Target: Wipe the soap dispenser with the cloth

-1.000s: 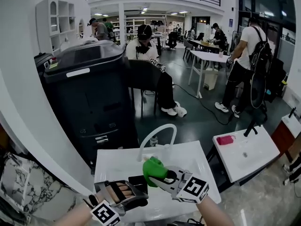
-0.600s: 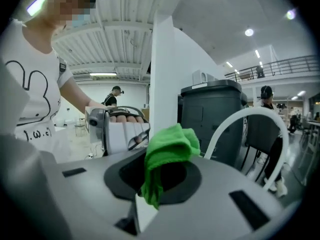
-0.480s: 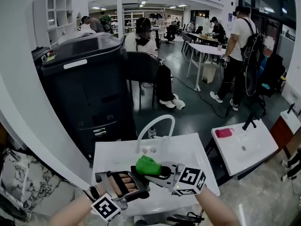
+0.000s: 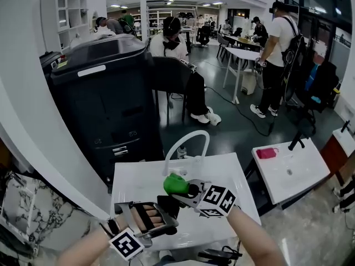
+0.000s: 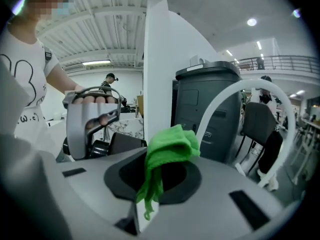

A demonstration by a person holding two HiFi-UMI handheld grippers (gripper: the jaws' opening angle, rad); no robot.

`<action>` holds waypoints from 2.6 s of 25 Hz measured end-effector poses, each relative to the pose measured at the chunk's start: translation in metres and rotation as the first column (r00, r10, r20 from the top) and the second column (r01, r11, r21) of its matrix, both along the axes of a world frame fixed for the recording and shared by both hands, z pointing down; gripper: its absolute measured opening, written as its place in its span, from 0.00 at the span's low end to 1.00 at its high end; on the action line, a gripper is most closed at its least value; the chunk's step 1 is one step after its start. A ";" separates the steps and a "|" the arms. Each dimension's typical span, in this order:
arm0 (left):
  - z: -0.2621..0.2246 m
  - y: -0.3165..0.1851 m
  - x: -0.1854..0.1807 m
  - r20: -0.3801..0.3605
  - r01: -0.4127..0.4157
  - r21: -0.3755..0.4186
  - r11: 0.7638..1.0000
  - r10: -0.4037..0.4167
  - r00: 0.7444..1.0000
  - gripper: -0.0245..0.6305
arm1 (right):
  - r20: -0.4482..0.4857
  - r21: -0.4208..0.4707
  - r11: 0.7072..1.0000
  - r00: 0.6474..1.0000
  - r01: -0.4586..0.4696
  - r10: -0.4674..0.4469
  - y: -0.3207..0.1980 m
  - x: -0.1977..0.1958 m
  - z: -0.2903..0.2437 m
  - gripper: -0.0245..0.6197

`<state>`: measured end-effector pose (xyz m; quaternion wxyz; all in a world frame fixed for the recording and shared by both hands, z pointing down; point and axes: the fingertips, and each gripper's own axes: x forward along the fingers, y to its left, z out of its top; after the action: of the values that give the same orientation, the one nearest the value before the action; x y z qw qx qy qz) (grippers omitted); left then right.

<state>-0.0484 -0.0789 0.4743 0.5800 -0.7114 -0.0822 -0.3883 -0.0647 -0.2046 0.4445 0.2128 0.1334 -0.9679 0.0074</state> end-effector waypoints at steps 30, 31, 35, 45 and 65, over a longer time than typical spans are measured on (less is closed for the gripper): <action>0.013 0.017 0.005 0.034 -0.037 -0.052 0.998 0.039 0.999 0.20 | -0.021 -0.293 0.956 1.000 0.004 -0.010 0.002 -0.028 0.012 0.11; 0.007 0.019 0.006 0.002 -0.022 -0.081 0.996 0.023 1.000 0.20 | -0.036 -0.286 0.958 0.999 -0.022 0.012 -0.004 -0.024 0.017 0.11; -0.048 0.017 0.012 -0.250 0.040 -0.294 0.955 -0.117 0.961 0.20 | -0.011 -0.272 0.959 0.996 -0.084 0.085 -0.018 -0.002 0.026 0.11; -0.161 -0.063 -0.017 -0.551 0.011 -0.737 0.676 -0.610 0.570 0.19 | 0.085 -0.040 0.993 0.990 -0.108 0.111 0.013 0.001 0.043 0.11; -0.117 -0.124 -0.037 -0.207 0.118 -0.962 0.247 -0.937 0.280 0.19 | 0.130 0.124 0.965 0.968 -0.229 0.213 0.024 -0.014 0.038 0.11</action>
<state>-0.0856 -0.2030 0.3573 -0.0701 -0.9381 0.3115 -0.1342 -0.0791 -0.1806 0.4823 0.1445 0.2545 -0.9558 -0.0280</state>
